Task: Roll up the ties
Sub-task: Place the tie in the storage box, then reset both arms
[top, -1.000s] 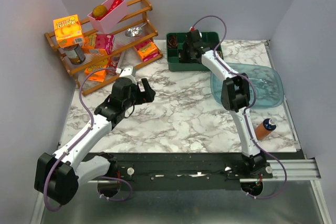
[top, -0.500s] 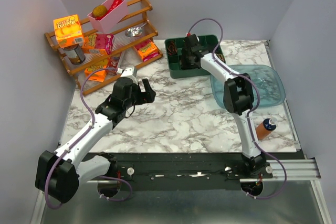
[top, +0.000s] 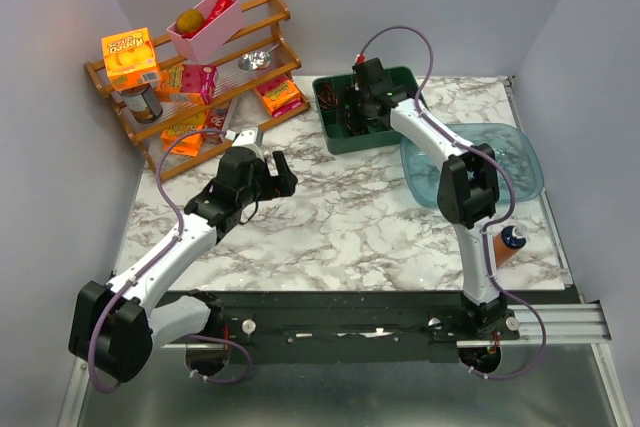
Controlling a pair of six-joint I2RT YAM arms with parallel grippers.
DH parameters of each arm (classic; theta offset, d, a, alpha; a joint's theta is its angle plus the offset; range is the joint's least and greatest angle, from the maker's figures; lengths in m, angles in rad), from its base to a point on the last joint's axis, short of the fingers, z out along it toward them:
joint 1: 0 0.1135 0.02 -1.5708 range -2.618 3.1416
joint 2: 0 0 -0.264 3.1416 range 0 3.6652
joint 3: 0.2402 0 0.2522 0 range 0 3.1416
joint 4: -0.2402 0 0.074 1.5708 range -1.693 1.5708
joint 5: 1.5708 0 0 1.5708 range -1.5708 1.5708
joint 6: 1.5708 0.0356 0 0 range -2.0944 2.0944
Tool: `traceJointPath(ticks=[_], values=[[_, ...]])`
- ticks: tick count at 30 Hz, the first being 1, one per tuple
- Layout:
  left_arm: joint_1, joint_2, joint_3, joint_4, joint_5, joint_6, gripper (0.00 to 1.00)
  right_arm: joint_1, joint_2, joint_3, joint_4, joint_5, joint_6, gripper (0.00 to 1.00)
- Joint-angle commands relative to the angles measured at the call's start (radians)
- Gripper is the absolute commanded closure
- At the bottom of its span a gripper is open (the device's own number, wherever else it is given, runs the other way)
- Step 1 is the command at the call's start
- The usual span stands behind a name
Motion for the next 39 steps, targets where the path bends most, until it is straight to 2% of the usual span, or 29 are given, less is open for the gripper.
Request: traceJointPath(ticks=[1,5,8,9,10,11,15,20,22,26,29,30,32,33,36,39], values=[[-0.001,0.013,0.013,0.029,0.015,0.003,0.02,0.009,-0.036,-0.005,-0.035,0.009,-0.024,0.11],[-0.001,0.019,0.012,0.036,0.015,-0.002,0.01,0.009,-0.020,0.001,-0.019,0.050,-0.027,0.17],[-0.001,0.022,0.010,0.038,0.015,-0.006,0.02,0.009,0.011,0.001,0.000,0.093,-0.022,0.28],[-0.001,0.022,0.010,0.040,0.038,-0.006,0.02,0.009,0.022,0.008,0.001,0.102,-0.022,0.47],[-0.001,0.022,0.009,0.040,0.038,-0.008,0.02,0.007,0.048,0.013,0.001,0.113,-0.019,0.57],[-0.001,0.022,0.009,0.040,0.038,-0.008,0.01,0.009,0.057,0.019,-0.001,0.130,-0.016,0.60],[-0.001,0.016,0.007,0.037,0.038,-0.008,0.02,0.009,0.109,0.029,-0.010,0.119,-0.010,0.83],[-0.001,0.002,0.006,0.027,0.032,-0.006,0.02,0.009,0.148,0.052,-0.061,0.118,-0.004,0.87],[-0.001,-0.005,0.003,0.026,0.030,-0.003,0.01,0.009,0.091,0.006,-0.039,0.109,-0.004,0.87],[-0.001,-0.032,-0.010,0.049,0.024,0.002,0.01,0.009,-0.137,-0.154,0.085,0.050,-0.019,0.80],[-0.003,-0.056,-0.024,0.067,-0.009,0.003,0.01,0.009,-0.355,-0.333,0.227,0.004,-0.035,0.54],[-0.004,-0.062,-0.025,0.073,-0.013,0.006,0.01,0.009,-0.401,-0.375,0.293,-0.003,-0.039,0.39],[-0.004,-0.075,-0.024,0.073,-0.026,0.014,0.01,0.009,-0.531,-0.494,0.342,-0.016,-0.042,0.27],[-0.004,-0.076,-0.022,0.075,-0.031,0.018,0.01,0.009,-0.576,-0.533,0.382,-0.014,-0.045,0.17],[-0.006,-0.081,-0.010,0.067,-0.051,0.026,0.01,0.009,-0.713,-0.702,0.454,0.007,-0.045,0.00],[-0.006,-0.091,-0.019,0.101,-0.036,0.060,0.01,0.010,-0.821,-0.836,0.491,0.036,-0.046,0.00]])
